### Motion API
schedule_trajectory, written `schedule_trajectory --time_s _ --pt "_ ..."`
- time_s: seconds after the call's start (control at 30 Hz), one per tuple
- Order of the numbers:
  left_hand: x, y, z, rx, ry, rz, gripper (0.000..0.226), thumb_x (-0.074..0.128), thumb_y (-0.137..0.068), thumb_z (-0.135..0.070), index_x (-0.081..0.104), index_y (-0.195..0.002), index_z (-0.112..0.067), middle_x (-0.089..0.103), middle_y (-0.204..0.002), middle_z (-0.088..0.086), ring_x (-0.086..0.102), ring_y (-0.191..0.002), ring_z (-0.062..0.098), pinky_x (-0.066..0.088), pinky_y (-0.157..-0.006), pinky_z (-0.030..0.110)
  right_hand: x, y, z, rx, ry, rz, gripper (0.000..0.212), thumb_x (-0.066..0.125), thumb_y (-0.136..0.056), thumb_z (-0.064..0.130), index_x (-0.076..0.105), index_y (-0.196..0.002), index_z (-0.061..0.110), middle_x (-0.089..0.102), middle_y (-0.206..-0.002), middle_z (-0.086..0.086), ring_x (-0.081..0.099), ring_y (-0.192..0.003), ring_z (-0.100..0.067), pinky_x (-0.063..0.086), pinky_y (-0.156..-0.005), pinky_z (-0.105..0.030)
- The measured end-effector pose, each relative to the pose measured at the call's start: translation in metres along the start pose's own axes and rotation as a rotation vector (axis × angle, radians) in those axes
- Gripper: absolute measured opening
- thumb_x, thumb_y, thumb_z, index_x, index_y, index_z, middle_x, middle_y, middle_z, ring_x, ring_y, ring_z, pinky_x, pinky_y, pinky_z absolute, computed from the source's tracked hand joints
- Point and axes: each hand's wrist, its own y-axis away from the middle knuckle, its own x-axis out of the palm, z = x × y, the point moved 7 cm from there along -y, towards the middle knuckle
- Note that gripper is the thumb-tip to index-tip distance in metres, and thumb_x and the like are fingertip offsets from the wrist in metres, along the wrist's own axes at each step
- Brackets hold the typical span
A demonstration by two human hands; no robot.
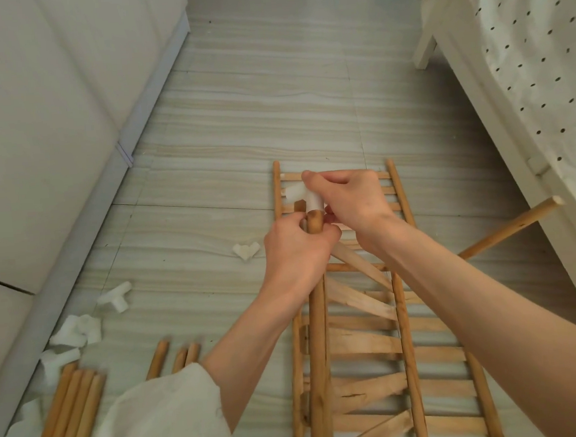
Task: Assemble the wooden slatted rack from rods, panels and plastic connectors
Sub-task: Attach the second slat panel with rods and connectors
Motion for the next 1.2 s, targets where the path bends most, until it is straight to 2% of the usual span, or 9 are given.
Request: schedule_trajectory --time_s 0.1,0.23,0.47,0.6,0.7,0.83,0.93,1.13,1.2 --pt "0.002 0.0 0.0 -0.012 0.007 -0.006 0.014 0.062 -0.077 -0.01 0.066 -0.064 -0.015 0.054 -0.061 0.001 0.064 -0.085 0.036 0.056 -0.077 0.049 -0.002 -0.002 0.0 0.018 -0.002 -0.011 0.016 0.068 -0.083 0.033 0.07 -0.07 0.024 0.063 -0.06 0.005 0.052 -0.047 -0.008 0.048 -0.054 -0.023" --pt "0.006 -0.001 0.0 -0.007 0.0 -0.017 0.009 0.062 -0.076 -0.01 0.066 -0.069 -0.007 0.054 -0.063 0.004 0.064 -0.085 0.037 0.056 -0.076 0.049 -0.003 -0.004 -0.003 0.029 0.012 -0.022 0.018 0.069 -0.083 0.033 0.068 -0.067 0.025 0.066 -0.064 0.002 0.055 -0.053 -0.014 0.053 -0.062 -0.028" --pt "0.01 0.003 -0.002 0.004 -0.011 -0.032 0.01 0.063 -0.076 -0.011 0.067 -0.077 -0.002 0.057 -0.064 0.005 0.065 -0.08 0.035 0.056 -0.076 0.048 -0.006 -0.006 -0.003 0.02 0.029 -0.003 0.017 0.068 -0.084 0.029 0.068 -0.069 0.021 0.062 -0.058 0.005 0.05 -0.043 -0.005 0.045 -0.049 -0.022" --pt "0.008 0.021 0.025 -0.035 -0.057 -0.016 0.014 0.064 -0.08 -0.017 0.065 -0.07 -0.007 0.058 -0.063 0.001 0.066 -0.065 0.023 0.058 -0.07 0.042 -0.09 -0.029 0.061 -0.147 -0.011 -0.384 0.023 0.067 -0.085 0.021 0.056 -0.065 0.022 0.056 -0.067 0.005 0.049 -0.05 -0.006 0.043 -0.045 -0.023" --pt "0.01 0.02 0.038 -0.096 -0.019 0.012 0.018 0.064 -0.081 -0.012 0.06 -0.064 -0.008 0.047 -0.05 -0.009 0.058 -0.055 0.012 0.058 -0.071 0.044 -0.094 -0.03 0.086 -0.223 0.15 -0.255 0.014 0.071 -0.081 0.033 0.065 -0.074 0.023 0.059 -0.073 0.009 0.052 -0.06 -0.003 0.047 -0.049 -0.018" --pt "0.021 0.014 0.02 -0.013 -0.033 0.087 0.018 0.063 -0.08 -0.014 0.064 -0.077 0.003 0.054 -0.065 0.003 0.065 -0.08 0.03 0.056 -0.079 0.049 -0.044 -0.025 0.015 -0.005 0.099 0.017 0.037 0.07 -0.082 0.039 0.068 -0.106 0.011 0.067 -0.1 -0.002 0.063 -0.08 -0.013 0.051 -0.063 -0.022" --pt "0.017 0.014 0.021 0.006 -0.02 0.062 0.034 0.062 -0.072 -0.029 0.065 -0.084 0.002 0.056 -0.07 0.005 0.064 -0.086 0.035 0.055 -0.08 0.05 -0.04 -0.021 -0.012 0.034 -0.032 0.046 0.021 0.055 -0.095 0.024 0.065 -0.103 0.007 0.064 -0.095 -0.004 0.062 -0.081 -0.016 0.054 -0.065 -0.022" --pt "0.016 0.018 0.025 -0.003 -0.03 0.091 0.039 0.06 -0.071 -0.036 0.065 -0.09 -0.002 0.059 -0.078 0.007 0.066 -0.087 0.033 0.054 -0.081 0.05 -0.035 -0.004 0.006 -0.374 0.374 0.011 0.022 0.06 -0.09 0.013 0.066 -0.111 0.012 0.056 -0.098 0.001 0.061 -0.086 -0.016 0.051 -0.082 -0.024" --pt "0.015 0.018 0.028 -0.016 -0.027 0.093 0.031 0.063 -0.077 -0.031 0.065 -0.09 -0.003 0.058 -0.077 0.006 0.066 -0.088 0.034 0.054 -0.081 0.05 -0.028 0.003 0.023 -0.551 0.525 0.011 0.026 0.063 -0.088 0.012 0.065 -0.113 0.012 0.053 -0.098 0.002 0.056 -0.084 -0.013 0.042 -0.081 -0.015"
